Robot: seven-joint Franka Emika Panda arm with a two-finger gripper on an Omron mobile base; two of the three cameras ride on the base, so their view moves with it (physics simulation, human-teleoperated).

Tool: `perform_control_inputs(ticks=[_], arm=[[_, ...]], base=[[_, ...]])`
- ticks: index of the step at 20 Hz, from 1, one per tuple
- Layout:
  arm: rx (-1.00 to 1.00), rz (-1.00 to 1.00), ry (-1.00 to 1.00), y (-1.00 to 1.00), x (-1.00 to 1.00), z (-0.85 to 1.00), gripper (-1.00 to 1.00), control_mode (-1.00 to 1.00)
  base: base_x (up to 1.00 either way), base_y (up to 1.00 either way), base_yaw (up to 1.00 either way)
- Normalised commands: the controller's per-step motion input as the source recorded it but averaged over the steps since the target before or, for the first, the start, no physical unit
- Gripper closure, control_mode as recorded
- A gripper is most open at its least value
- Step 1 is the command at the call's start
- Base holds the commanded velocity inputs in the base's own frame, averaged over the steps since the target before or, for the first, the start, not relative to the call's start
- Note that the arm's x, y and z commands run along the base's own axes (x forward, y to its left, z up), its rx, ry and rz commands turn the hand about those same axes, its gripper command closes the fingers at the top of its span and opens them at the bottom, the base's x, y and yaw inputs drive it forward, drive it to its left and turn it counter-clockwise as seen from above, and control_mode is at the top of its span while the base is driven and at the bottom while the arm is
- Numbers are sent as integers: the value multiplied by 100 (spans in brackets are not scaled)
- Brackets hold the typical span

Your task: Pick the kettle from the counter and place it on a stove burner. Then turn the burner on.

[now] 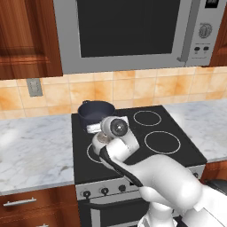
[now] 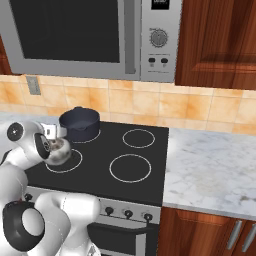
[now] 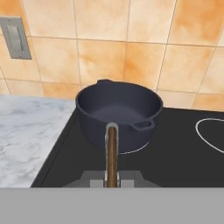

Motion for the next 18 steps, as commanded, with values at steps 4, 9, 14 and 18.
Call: perform_control_inputs(ticks=[4, 9, 14, 18], arm=[[0, 0, -4, 0, 0, -12, 100, -100], [0, 0, -2, 0, 0, -14, 100, -100], [0, 0, -1, 0, 0, -9, 100, -100], [0, 0, 0, 0, 4, -5, 100, -100]], base=[[0, 0, 0], [0, 0, 0], [0, 0, 0], [0, 0, 0]])
